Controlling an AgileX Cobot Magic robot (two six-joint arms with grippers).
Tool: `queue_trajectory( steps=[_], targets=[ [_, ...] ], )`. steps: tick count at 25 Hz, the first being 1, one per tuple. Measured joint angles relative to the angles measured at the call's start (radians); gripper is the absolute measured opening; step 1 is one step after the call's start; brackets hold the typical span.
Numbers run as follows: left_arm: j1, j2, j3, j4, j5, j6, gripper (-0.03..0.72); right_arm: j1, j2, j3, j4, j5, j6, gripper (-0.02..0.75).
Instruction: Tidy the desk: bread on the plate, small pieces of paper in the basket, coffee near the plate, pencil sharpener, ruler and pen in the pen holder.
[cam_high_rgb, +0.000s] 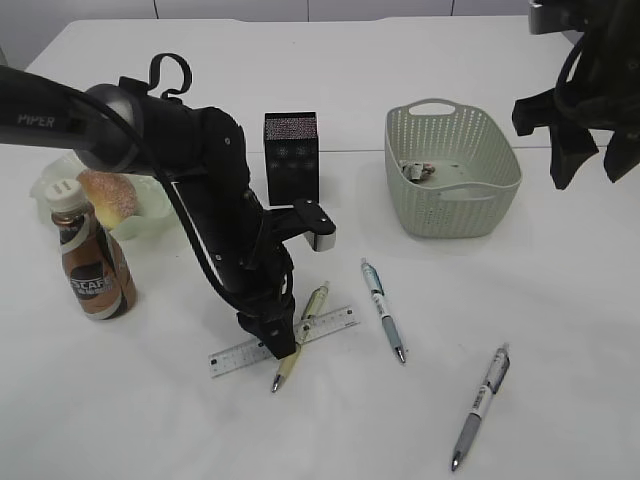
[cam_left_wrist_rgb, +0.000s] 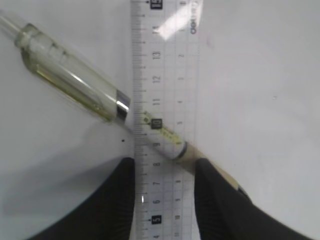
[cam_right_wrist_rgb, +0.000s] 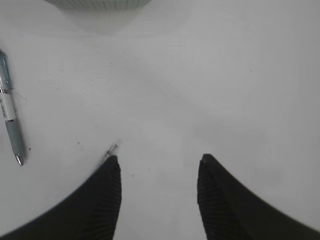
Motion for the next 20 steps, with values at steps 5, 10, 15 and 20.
queue_trajectory(
  steps=[5,10,15,20],
  targets=[
    [0.0,0.002,-0.002,-0.002,0.014,-0.006,0.273,0.0,0.0,0.0,0.0,0.0,0.0,0.365],
    [0.0,0.002,-0.004,-0.004,0.021,-0.008,0.272,0.0,0.0,-0.001,0.0,0.0,0.0,0.365],
    [0.0,0.015,-0.033,-0.002,0.069,-0.008,0.272,0.0,0.0,-0.001,0.0,0.0,0.0,0.365],
    [0.0,0.018,-0.088,-0.005,0.124,-0.01,0.272,0.0,0.0,-0.001,0.0,0.0,0.0,0.365]
  ],
)
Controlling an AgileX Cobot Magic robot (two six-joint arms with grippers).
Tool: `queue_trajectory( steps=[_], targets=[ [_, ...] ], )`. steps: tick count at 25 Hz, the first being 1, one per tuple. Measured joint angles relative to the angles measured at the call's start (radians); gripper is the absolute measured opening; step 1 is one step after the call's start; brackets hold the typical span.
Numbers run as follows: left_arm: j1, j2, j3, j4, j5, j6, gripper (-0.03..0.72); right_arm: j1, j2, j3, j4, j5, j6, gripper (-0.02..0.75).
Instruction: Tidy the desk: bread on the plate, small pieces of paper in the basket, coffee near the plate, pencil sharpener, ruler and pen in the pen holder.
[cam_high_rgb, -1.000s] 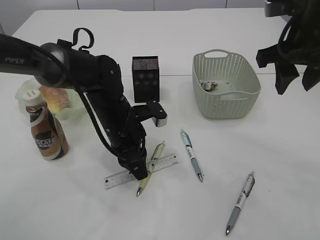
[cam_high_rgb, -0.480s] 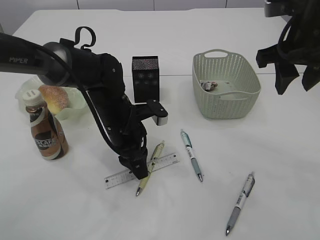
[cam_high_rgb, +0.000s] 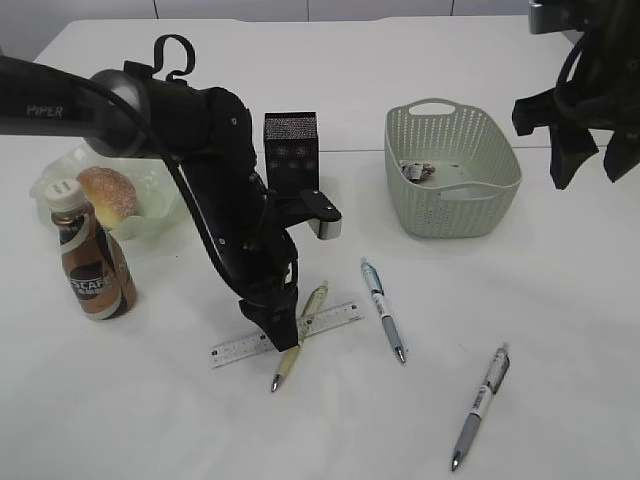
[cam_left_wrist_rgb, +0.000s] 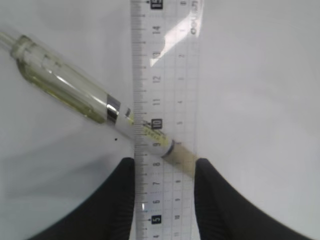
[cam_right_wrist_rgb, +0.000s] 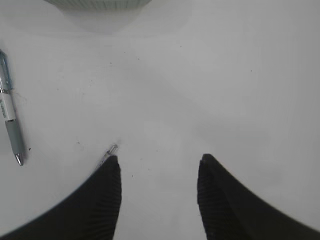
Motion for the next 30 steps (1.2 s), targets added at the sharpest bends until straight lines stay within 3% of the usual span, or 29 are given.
queue_trajectory(
  steps=[12,20,30],
  targets=[
    [0.0,0.0,-0.009,-0.113,0.057,-0.002,0.271,0.0,0.0,0.0,0.0,0.0,0.0,0.365],
    [0.01,0.0,-0.029,-0.119,0.065,-0.009,0.272,0.0,0.0,0.0,0.0,0.0,0.0,0.365],
    [0.095,0.0,-0.115,-0.117,0.067,-0.188,0.272,0.0,0.0,0.0,0.0,0.0,0.0,0.365]
  ],
)
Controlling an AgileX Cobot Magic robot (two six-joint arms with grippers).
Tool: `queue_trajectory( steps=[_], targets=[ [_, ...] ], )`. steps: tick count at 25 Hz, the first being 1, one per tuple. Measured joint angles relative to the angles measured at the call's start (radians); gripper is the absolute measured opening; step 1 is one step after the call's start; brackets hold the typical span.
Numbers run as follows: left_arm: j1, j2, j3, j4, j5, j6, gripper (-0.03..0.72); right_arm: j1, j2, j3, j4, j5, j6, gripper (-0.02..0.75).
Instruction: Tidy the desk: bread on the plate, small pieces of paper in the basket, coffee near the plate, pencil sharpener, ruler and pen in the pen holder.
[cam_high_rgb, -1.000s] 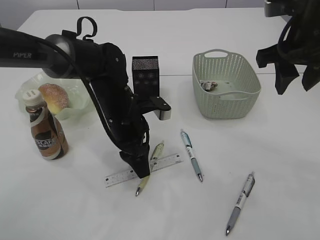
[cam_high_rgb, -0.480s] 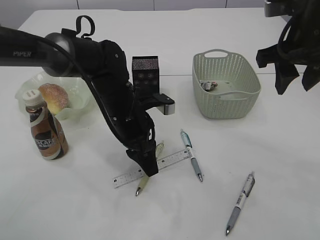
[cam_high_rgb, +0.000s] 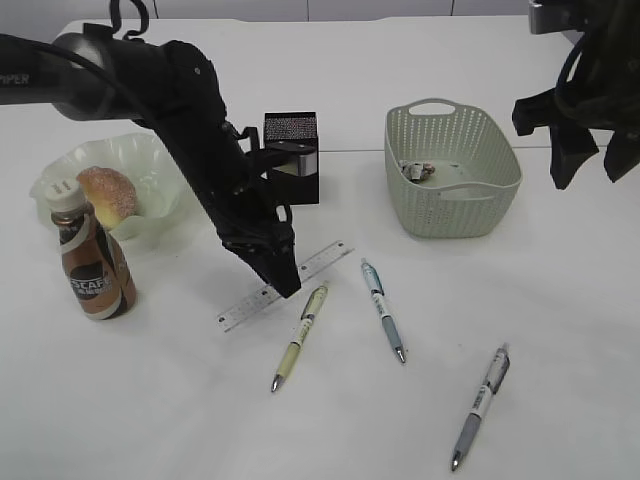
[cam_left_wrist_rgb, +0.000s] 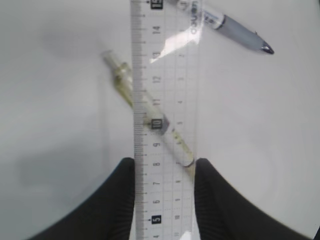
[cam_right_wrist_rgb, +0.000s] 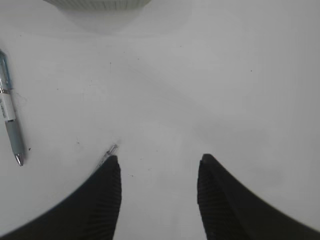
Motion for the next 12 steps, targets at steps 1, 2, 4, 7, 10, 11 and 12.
queue_trajectory(
  steps=[1,2,4,7,10,11,12],
  targets=[
    [0.013,0.0,-0.008,0.0,0.006,-0.025,0.272,0.0,0.0,0.0,0.0,0.0,0.0,0.365],
    [0.025,0.0,-0.017,0.002,0.014,-0.045,0.272,0.0,0.0,0.0,0.0,0.0,0.0,0.365],
    [0.043,0.0,-0.034,0.016,0.031,-0.079,0.272,0.0,0.0,0.0,0.0,0.0,0.0,0.365],
    [0.048,0.0,-0.068,0.035,0.048,-0.128,0.272,0.0,0.0,0.0,0.0,0.0,0.0,0.365],
    [0.048,0.0,-0.122,0.036,0.055,-0.173,0.271,0.0,0.0,0.0,0.0,0.0,0.0,0.365],
    [0.048,0.0,-0.145,0.042,0.057,-0.195,0.271,0.0,0.0,0.0,0.0,0.0,0.0,0.365],
    [0.048,0.0,-0.166,0.057,0.057,-0.217,0.271,0.0,0.0,0.0,0.0,0.0,0.0,0.365]
  ],
)
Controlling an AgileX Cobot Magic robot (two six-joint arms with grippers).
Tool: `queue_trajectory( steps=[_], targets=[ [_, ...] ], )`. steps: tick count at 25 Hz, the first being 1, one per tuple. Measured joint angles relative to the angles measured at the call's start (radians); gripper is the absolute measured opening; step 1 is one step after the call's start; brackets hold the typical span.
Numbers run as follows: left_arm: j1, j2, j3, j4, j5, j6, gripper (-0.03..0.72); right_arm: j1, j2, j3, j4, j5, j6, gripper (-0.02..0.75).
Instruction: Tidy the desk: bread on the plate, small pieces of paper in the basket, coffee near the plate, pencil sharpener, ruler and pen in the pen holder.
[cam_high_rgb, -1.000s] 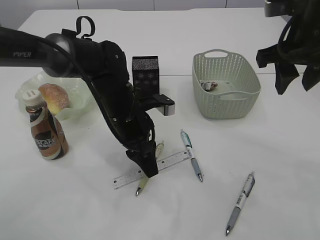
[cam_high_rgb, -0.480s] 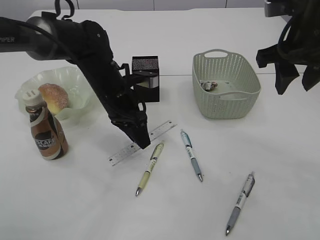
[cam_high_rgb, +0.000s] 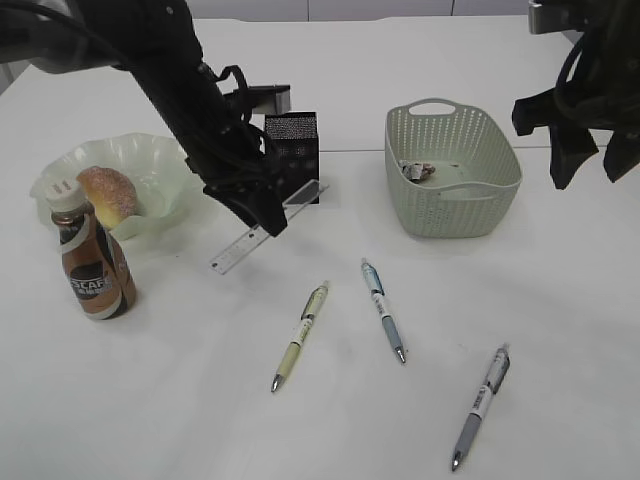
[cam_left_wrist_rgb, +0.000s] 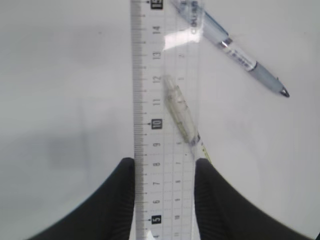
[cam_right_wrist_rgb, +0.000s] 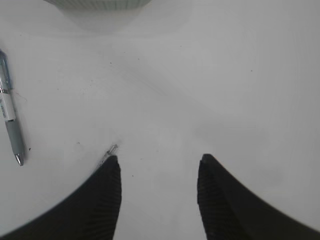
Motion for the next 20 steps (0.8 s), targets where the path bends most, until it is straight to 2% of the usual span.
queue_trajectory(
  steps=[5,10,14,20],
  targets=[
    [0.0,0.0,-0.138,0.111,0.008,-0.179,0.271,0.0,0.0,0.0,0.0,0.0,0.0,0.365],
    [0.0,0.0,-0.281,0.152,0.022,-0.332,0.271,0.0,0.0,0.0,0.0,0.0,0.0,0.365],
    [0.0,-0.006,-0.319,0.192,0.026,-0.386,0.271,0.0,0.0,0.0,0.0,0.0,0.0,0.365],
    [0.0,-0.07,-0.319,0.256,0.033,-0.402,0.272,0.0,0.0,0.0,0.0,0.0,0.0,0.365]
  ],
)
